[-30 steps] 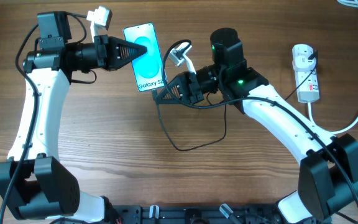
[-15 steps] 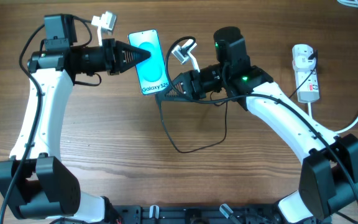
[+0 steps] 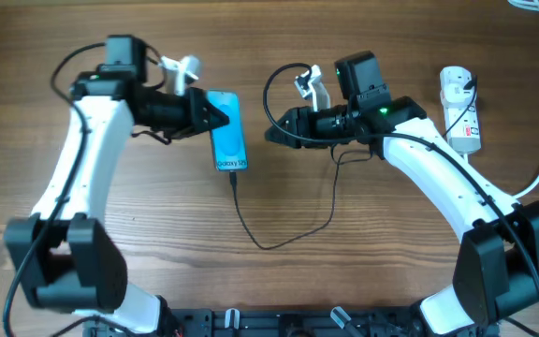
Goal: Plug charger to phone and switch on socket
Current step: 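Lower the phone flat onto the table with the left gripper and release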
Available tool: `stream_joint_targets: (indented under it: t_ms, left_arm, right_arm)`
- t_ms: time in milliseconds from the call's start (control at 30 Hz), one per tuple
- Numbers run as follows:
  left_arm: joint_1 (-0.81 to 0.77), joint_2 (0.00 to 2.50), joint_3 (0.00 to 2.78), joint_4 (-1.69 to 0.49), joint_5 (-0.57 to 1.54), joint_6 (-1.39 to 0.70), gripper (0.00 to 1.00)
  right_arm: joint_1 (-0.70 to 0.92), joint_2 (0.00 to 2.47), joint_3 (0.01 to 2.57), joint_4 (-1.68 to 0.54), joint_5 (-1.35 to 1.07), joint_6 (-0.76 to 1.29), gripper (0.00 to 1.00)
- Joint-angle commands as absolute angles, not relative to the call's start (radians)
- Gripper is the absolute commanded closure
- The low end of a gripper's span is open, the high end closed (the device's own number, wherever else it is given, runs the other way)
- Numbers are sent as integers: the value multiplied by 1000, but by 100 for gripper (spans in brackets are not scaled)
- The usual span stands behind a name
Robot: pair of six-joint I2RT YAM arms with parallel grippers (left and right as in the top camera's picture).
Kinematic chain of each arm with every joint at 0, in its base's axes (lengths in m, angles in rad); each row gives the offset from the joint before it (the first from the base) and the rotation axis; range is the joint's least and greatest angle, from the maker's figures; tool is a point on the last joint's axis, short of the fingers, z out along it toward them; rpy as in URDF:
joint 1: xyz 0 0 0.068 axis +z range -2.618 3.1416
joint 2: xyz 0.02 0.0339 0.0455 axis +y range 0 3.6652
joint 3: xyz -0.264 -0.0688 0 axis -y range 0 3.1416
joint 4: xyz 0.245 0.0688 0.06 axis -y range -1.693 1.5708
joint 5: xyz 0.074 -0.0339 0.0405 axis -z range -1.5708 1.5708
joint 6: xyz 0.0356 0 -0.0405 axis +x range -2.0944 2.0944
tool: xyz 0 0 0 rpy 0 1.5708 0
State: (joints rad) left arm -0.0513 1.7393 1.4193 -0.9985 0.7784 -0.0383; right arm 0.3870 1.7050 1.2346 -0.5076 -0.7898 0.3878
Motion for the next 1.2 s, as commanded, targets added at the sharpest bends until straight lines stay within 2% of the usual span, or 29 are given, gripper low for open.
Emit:
stream_joint_targets:
  t_ms: [0, 167, 433, 1000, 1167]
  left_arm:
    - [-103, 1813, 1419, -952, 660, -62, 96]
    - [-102, 1922, 1419, -859, 657, -68, 96]
    - [-102, 2062, 1419, -758, 653, -98, 96]
    - [-102, 2130, 1419, -744, 652, -113, 96]
    - [-102, 2130, 1419, -744, 647, -113, 85]
  right_arm:
    - [389, 1698, 1248, -533, -690, 363, 45]
    - [389, 1698, 1248, -587, -640, 353, 42]
    - [389, 1698, 1248, -600, -639, 340, 42]
    - [390, 1698, 1248, -605, -639, 340, 42]
    - [389, 1698, 1248, -605, -638, 340, 42]
